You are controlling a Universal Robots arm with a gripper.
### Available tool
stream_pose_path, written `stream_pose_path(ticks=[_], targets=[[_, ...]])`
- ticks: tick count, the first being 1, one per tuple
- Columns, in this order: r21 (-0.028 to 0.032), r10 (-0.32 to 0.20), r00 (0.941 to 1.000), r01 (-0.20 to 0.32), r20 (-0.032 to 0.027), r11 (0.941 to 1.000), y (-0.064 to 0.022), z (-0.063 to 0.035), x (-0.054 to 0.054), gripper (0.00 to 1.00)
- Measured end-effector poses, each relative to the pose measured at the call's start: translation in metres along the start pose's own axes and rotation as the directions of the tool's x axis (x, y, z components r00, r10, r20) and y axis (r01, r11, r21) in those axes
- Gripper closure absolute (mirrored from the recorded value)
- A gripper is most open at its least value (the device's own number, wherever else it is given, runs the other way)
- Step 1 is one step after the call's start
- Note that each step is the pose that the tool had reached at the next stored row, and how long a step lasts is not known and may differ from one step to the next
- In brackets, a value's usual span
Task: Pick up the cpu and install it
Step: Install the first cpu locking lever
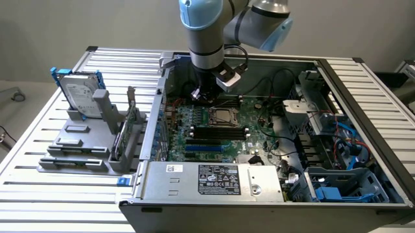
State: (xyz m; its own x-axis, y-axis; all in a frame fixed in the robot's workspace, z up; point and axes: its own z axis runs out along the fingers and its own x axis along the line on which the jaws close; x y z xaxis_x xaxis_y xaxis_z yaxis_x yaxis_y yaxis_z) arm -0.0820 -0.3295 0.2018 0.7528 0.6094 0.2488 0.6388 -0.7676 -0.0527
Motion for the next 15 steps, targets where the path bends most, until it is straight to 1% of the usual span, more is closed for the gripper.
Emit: stream_pose_path(ticks=[8, 11, 13, 15], targets=[[-0.0024, -0.001, 1.0000, 0.001, -0.0012, 1.0000, -0.0016, 0.0033, 0.0014, 0.89], [-0.0045, -0.001, 1.0000, 0.001, 0.0004, 1.0000, -0.0016, 0.0037, 0.0019, 0.89], [-0.0076, -0.002, 1.0000, 0.002, 0.0030, 1.0000, -0.0017, 0.0039, 0.0021, 0.89], [-0.0093, -0.002, 1.0000, 0.002, 0.0044, 1.0000, -0.0018, 0.0039, 0.0021, 0.89]])
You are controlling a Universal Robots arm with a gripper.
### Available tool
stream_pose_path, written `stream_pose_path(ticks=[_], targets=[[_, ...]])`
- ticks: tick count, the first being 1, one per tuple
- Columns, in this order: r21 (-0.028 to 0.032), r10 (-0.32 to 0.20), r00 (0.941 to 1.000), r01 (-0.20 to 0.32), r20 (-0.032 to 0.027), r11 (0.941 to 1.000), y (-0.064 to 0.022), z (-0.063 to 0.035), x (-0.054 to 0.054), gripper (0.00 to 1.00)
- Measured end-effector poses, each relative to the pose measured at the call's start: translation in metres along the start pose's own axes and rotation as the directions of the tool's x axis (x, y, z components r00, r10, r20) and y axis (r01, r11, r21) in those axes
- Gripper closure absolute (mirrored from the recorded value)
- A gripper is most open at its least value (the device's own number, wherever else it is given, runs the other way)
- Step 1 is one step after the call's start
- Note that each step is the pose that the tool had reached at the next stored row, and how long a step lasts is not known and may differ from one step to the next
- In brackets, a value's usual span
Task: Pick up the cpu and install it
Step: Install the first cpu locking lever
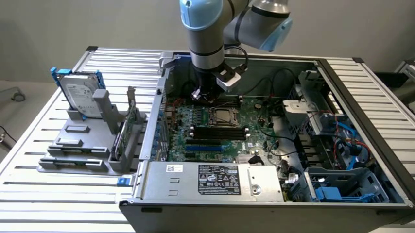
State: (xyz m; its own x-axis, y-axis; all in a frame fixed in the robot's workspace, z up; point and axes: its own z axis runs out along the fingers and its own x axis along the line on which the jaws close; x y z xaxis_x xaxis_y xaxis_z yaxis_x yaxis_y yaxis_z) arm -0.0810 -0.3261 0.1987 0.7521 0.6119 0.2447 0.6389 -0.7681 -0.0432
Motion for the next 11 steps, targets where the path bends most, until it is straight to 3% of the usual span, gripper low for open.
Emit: stream_pose_path(ticks=[6, 11], targets=[[-0.0023, 0.000, 1.0000, 0.000, 0.0021, 1.0000, -0.0009, -0.0003, -0.0010, 0.89], [-0.0097, -0.001, 1.0000, 0.002, 0.0082, 1.0000, -0.0013, -0.0002, -0.0008, 0.89]])
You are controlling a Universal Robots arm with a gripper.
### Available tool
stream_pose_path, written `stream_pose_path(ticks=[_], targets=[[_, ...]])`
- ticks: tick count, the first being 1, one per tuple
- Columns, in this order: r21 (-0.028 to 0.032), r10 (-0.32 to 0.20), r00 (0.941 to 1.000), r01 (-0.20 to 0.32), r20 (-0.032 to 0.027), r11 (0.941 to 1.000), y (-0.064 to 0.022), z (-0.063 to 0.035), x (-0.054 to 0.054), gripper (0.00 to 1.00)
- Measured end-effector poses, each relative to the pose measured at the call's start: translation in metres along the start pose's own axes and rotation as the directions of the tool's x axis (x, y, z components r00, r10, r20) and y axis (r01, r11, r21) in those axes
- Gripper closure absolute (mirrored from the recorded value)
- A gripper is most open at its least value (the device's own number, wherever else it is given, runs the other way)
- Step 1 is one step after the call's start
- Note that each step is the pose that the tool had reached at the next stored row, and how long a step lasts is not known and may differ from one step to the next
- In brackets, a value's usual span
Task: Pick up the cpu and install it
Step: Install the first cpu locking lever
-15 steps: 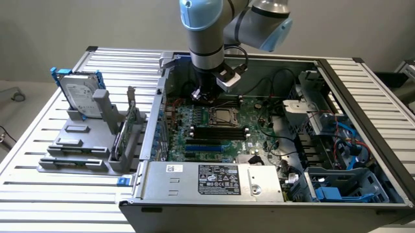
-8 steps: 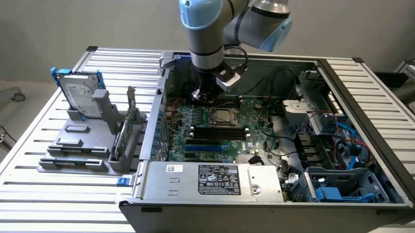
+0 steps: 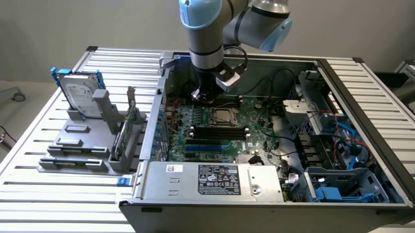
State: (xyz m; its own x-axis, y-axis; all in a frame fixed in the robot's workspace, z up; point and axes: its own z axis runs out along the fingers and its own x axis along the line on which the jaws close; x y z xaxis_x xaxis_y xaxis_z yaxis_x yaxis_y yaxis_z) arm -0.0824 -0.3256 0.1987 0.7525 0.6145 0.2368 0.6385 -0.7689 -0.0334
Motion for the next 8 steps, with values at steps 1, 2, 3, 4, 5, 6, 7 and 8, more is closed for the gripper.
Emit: stream_pose_path(ticks=[1, 2, 3, 4, 5, 6, 7, 8], targets=[[-0.0019, 0.000, 1.0000, 0.000, 0.0018, 1.0000, -0.0001, 0.0000, 0.0000, 0.89], [-0.0032, -0.001, 1.0000, 0.001, 0.0030, 1.0000, -0.0002, 0.0001, 0.0001, 0.89], [-0.0043, -0.001, 1.0000, 0.001, 0.0039, 1.0000, -0.0006, 0.0003, 0.0003, 0.89], [-0.0049, -0.001, 1.0000, 0.001, 0.0046, 1.0000, -0.0010, 0.0006, 0.0006, 0.89], [-0.0055, -0.001, 1.0000, 0.001, 0.0048, 1.0000, -0.0015, 0.0011, 0.0010, 0.89], [-0.0060, -0.001, 1.0000, 0.001, 0.0050, 1.0000, -0.0021, 0.0016, 0.0014, 0.89], [-0.0065, -0.001, 1.0000, 0.001, 0.0055, 1.0000, -0.0025, 0.0019, 0.0017, 0.89], [-0.0068, -0.001, 1.0000, 0.001, 0.0058, 1.0000, -0.0030, 0.0023, 0.0020, 0.89]])
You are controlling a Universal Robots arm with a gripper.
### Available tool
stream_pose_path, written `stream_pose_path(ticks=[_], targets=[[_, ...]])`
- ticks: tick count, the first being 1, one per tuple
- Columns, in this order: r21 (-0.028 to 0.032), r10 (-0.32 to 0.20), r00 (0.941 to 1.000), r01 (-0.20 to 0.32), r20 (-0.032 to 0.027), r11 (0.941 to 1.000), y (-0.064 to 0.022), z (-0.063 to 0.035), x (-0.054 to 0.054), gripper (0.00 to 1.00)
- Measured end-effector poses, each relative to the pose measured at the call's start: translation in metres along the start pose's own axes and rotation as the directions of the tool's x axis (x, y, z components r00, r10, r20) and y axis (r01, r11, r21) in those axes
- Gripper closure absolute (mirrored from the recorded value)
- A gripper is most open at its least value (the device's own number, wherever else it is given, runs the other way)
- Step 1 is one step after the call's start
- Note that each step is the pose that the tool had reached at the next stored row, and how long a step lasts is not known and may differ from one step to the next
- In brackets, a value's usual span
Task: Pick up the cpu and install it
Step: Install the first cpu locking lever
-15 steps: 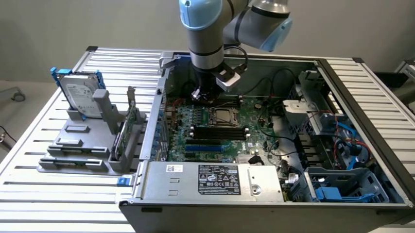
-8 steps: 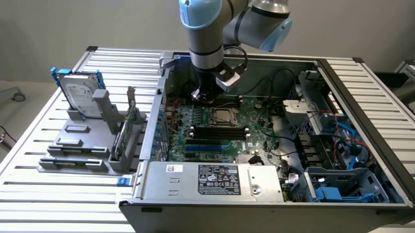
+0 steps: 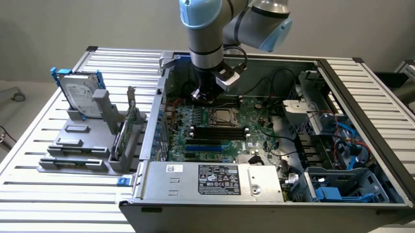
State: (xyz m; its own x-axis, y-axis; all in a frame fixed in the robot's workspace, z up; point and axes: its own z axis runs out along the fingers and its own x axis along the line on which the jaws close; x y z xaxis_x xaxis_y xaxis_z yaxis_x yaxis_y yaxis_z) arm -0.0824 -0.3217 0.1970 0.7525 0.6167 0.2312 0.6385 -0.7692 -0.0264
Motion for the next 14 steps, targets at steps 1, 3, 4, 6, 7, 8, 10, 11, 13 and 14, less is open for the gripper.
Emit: stream_pose_path(ticks=[1, 3, 4, 6, 7, 8, 10, 11, 13, 14], targets=[[-0.0003, 0.000, 1.0000, 0.000, -0.0001, 1.0000, -0.0004, 0.0006, 0.0003, 0.89], [-0.0020, 0.000, 1.0000, 0.000, 0.0012, 1.0000, -0.0009, 0.0012, 0.0006, 0.89], [-0.0030, -0.001, 1.0000, 0.001, 0.0023, 1.0000, -0.0011, 0.0013, 0.0007, 0.89], [-0.0044, -0.001, 1.0000, 0.001, 0.0037, 1.0000, -0.0013, 0.0014, 0.0010, 0.89], [-0.0044, -0.001, 1.0000, 0.001, 0.0037, 1.0000, -0.0014, 0.0014, 0.0010, 0.89], [-0.0046, -0.001, 1.0000, 0.001, 0.0037, 1.0000, -0.0016, 0.0012, 0.0009, 0.89], [-0.0046, -0.001, 1.0000, 0.001, 0.0039, 1.0000, -0.0026, 0.0000, 0.0001, 0.89], [-0.0046, -0.001, 1.0000, 0.001, 0.0037, 1.0000, -0.0032, -0.0009, -0.0004, 0.89], [-0.0045, -0.001, 1.0000, 0.001, 0.0037, 1.0000, -0.0046, -0.0030, -0.0016, 0.89], [-0.0045, -0.001, 1.0000, 0.001, 0.0037, 1.0000, -0.0053, -0.0042, -0.0022, 0.89]])
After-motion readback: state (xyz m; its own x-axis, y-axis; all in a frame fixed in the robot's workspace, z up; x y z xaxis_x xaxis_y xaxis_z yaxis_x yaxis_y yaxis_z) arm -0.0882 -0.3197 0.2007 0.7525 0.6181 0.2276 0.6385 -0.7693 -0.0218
